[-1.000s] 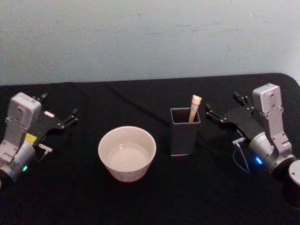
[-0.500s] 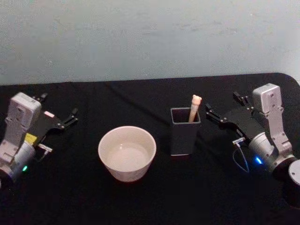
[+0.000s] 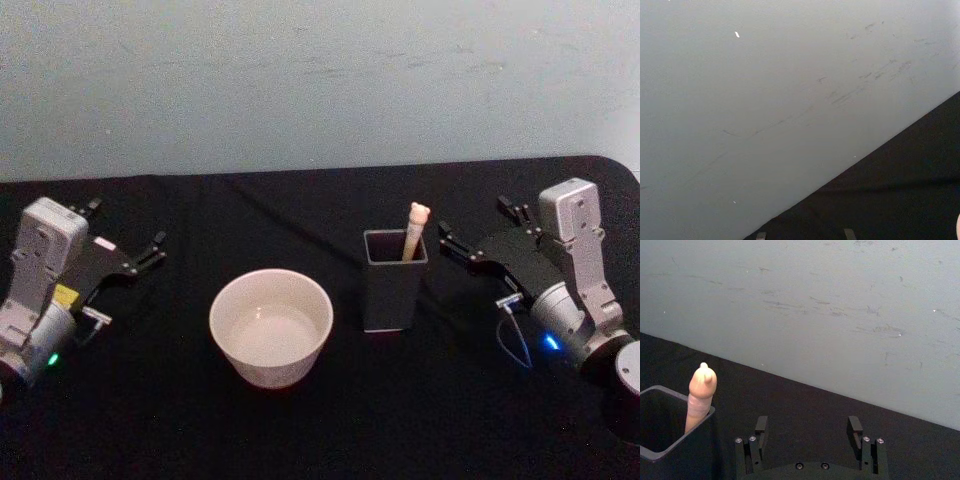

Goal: Pick up the stirring spoon with one hand, stir inside the cup, then place it back in its original position.

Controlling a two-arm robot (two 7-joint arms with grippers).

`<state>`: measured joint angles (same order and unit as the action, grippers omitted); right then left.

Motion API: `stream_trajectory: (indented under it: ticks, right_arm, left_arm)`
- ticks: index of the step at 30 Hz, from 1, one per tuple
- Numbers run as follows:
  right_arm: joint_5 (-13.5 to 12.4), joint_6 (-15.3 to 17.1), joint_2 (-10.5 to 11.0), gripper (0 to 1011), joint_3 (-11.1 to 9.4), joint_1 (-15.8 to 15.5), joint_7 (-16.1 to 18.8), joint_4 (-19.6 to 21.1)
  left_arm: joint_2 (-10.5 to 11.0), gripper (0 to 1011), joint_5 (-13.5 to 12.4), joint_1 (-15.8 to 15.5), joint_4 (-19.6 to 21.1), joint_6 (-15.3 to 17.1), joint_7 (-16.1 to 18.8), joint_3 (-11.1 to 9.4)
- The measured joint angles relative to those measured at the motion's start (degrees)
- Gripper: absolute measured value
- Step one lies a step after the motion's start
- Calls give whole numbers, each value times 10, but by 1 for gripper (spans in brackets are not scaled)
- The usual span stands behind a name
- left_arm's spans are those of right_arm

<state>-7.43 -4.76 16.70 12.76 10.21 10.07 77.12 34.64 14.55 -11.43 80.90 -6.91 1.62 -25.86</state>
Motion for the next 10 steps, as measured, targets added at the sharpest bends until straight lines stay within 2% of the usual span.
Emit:
stream_trajectory:
  ticks: [10]
  right_arm:
    - [0, 0, 0, 1000, 0, 0, 0, 0]
  left_arm:
    - [0, 1001, 0, 0, 0, 0, 0, 0]
